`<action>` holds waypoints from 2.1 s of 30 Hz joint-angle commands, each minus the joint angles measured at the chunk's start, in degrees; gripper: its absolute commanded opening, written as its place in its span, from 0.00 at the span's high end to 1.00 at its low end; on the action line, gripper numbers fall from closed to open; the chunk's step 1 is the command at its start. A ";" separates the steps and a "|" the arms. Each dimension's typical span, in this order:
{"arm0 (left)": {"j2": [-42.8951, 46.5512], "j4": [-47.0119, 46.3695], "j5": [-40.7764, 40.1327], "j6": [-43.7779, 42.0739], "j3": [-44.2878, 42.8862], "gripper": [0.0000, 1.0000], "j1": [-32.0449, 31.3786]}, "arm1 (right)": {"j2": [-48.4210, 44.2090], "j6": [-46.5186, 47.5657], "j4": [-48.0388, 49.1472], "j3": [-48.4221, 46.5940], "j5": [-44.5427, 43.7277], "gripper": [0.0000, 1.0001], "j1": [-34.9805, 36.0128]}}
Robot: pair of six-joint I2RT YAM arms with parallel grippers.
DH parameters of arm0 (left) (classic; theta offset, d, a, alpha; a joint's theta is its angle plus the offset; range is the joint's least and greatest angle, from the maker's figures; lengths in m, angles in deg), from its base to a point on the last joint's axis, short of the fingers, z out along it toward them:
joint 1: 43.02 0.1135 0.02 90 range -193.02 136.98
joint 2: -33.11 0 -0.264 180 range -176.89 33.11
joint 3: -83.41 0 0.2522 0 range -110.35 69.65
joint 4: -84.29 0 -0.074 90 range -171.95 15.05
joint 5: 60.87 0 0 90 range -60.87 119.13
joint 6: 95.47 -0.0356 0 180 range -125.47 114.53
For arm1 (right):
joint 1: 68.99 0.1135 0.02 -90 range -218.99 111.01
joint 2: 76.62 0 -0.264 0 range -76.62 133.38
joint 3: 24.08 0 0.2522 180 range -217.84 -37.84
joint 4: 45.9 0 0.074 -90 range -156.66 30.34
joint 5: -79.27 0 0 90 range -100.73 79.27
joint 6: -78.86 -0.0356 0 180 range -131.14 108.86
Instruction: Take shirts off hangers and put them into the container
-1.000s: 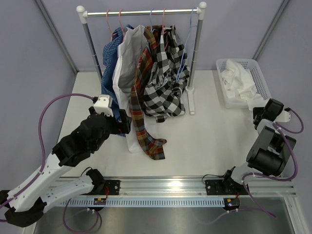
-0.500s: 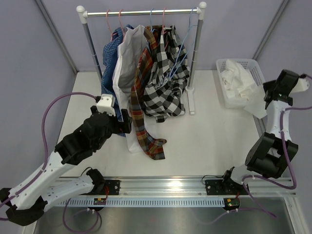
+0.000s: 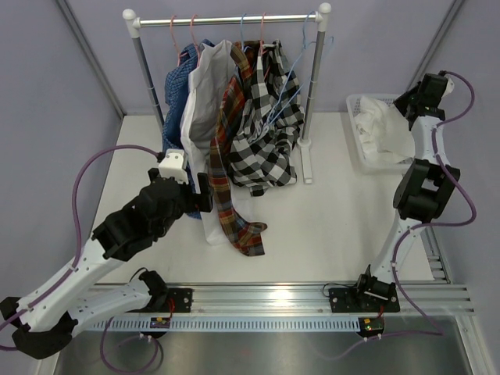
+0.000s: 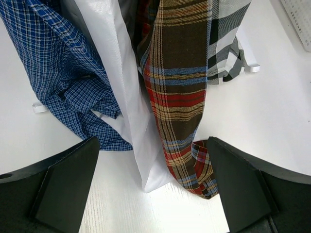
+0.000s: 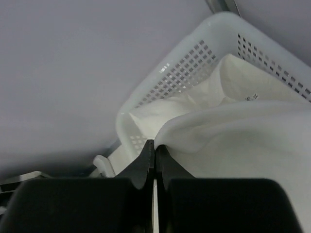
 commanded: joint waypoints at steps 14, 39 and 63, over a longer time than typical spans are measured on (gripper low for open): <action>-1.66 -1.93 -0.94 1.58 -4.23 0.01 0.22 | 15.74 -4.98 -23.59 -9.50 -2.85 0.77 0.37; -28.89 -2.02 14.09 -13.01 -44.47 0.06 2.41 | -55.86 12.78 -16.75 28.44 3.56 0.01 5.30; -59.67 -2.37 12.60 -15.55 -65.85 0.35 11.12 | -69.34 10.76 -14.55 42.61 12.62 0.01 7.40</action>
